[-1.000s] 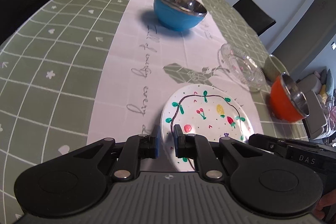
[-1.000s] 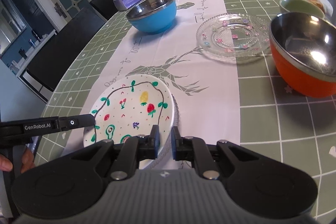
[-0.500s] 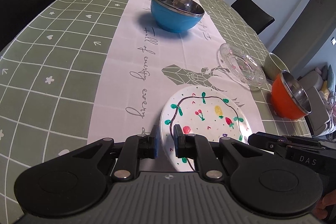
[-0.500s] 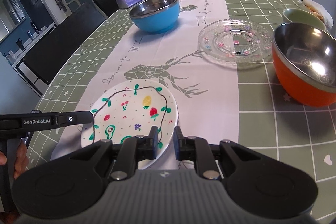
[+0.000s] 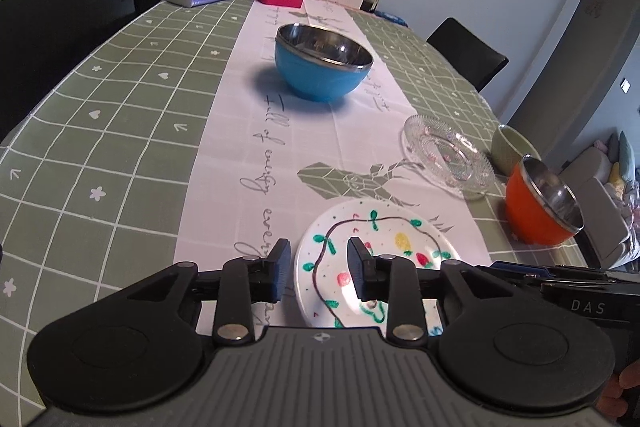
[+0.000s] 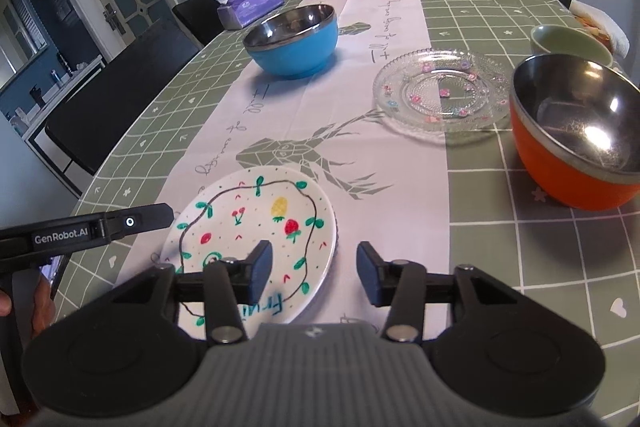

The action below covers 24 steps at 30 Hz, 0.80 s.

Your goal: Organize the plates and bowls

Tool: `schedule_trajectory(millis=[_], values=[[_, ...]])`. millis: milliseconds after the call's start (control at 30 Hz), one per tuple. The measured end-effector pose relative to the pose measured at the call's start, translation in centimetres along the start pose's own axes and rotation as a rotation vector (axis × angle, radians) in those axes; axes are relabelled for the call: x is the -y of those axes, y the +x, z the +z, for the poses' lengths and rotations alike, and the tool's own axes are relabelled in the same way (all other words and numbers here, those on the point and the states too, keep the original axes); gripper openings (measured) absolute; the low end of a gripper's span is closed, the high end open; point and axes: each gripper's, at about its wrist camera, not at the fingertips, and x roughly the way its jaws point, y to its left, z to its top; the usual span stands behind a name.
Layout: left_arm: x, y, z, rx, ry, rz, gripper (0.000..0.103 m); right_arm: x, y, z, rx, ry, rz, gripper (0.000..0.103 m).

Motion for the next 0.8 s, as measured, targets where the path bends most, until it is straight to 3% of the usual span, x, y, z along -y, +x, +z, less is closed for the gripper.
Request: schedule_trajectory(millis=[167,667,800], values=[[0.6,-0.3,0.0,0.052,0.019,-0.001,0.055,0.6,-0.3,0.3,0.021,0.026,-0.015,0.049],[3.1,0.1,1.6,0.121,0.072,0.023,0.057,1.7,-0.1,1.8,0.052,0.044,-0.074,0.054],[4.2,0.8,2.9,0.102,0.067,-0.015,0.057,1.8,0.2,3.0,0.064,0.024,-0.091,0.054]])
